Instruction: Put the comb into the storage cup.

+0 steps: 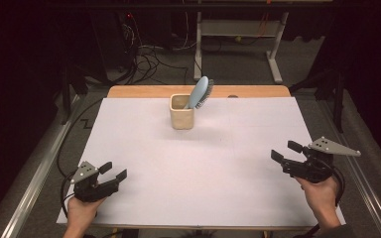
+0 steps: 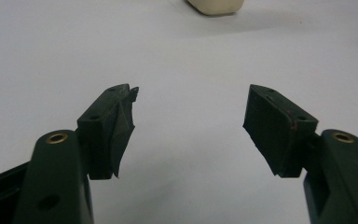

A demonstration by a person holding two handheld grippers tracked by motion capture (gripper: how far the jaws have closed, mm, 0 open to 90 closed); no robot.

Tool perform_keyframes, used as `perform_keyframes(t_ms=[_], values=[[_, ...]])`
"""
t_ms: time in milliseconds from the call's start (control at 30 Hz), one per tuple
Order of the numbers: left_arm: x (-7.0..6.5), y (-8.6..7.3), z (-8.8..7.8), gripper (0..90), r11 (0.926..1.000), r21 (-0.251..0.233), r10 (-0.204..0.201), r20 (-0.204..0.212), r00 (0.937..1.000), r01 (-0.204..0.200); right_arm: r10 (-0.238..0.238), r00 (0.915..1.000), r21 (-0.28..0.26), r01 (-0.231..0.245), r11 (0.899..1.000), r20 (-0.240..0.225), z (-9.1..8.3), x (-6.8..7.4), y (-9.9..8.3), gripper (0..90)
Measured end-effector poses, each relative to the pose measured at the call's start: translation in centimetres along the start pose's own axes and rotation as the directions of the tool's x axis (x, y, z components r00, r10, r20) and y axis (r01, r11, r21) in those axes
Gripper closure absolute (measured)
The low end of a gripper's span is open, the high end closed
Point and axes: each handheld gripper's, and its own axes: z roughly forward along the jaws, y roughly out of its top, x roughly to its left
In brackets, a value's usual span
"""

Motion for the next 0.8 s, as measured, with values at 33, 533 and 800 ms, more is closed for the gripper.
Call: perform_keyframes(t_ms=[33,533,800], values=[[0.0,0.0,0.0,33.4,1.0000,0.000,0.000,0.000,1.0000,0.000,0.004,1.0000,-0.001,-0.004,1.000,0.000,0.0,0.0,-0.1,26.2],[0.0,0.0,0.0,33.5,1.0000,0.000,0.000,-0.001,1.0000,0.000,0.022,0.9997,0.013,-0.021,1.000,-0.010,-0.4,0.1,-2.0,25.6],[0.0,0.0,0.0,33.6,1.0000,0.000,-0.001,0.000,1.0000,0.001,0.037,0.9993,0.020,-0.037,0.999,-0.010,-0.5,0.2,-2.9,25.0]])
